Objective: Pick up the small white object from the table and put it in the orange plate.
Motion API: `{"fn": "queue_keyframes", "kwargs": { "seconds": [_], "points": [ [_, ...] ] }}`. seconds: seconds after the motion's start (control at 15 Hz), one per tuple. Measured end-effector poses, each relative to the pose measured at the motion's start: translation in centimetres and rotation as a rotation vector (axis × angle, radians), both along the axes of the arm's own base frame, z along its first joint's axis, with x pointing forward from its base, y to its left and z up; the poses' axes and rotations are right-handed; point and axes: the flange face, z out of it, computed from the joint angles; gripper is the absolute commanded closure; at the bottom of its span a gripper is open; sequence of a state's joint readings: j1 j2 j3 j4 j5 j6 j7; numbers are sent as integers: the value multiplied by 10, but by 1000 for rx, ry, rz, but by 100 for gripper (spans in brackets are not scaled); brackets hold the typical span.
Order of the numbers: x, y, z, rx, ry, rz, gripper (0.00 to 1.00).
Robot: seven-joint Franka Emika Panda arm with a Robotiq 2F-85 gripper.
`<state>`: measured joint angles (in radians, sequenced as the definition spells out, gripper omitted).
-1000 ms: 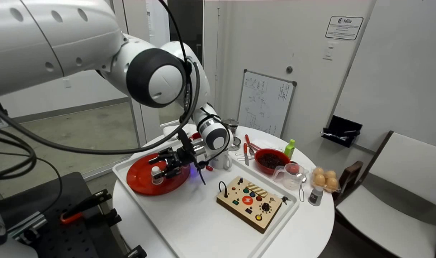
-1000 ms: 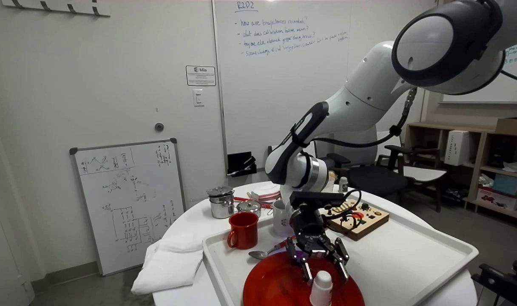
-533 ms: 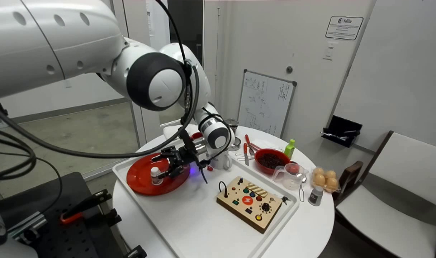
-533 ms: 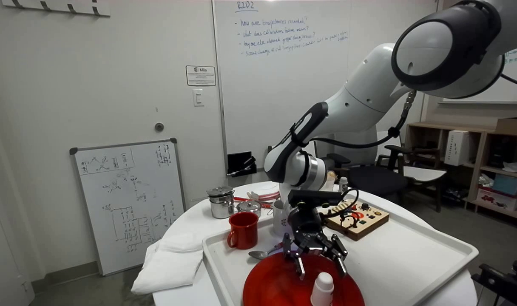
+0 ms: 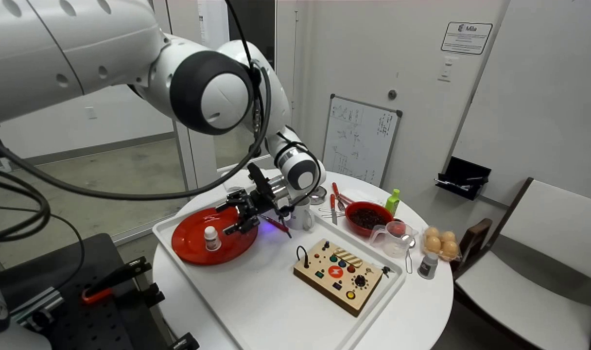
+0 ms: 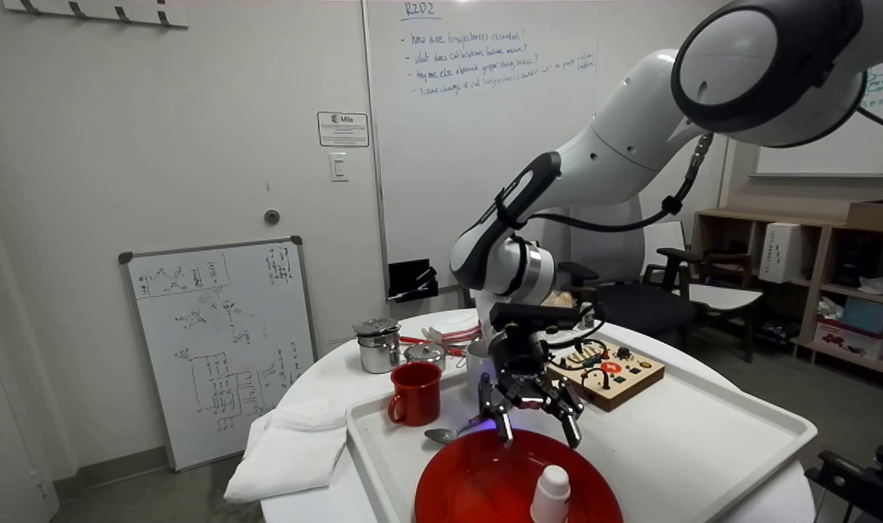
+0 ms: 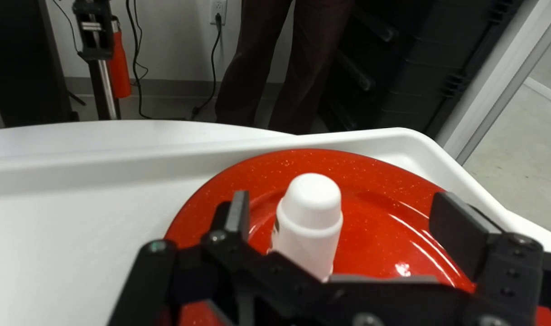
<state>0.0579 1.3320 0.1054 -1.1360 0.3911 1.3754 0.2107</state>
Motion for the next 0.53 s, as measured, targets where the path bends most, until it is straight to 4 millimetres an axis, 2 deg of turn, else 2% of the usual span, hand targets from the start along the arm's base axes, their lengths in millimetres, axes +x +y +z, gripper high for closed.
{"fn": "queue_keyframes", "kwargs": {
  "seconds": [0.13,0.53],
  "points": [
    [13,-4,20,-37,-80,5,0],
    [41,-15,106,-165,-378,26,0]
  ]
}}
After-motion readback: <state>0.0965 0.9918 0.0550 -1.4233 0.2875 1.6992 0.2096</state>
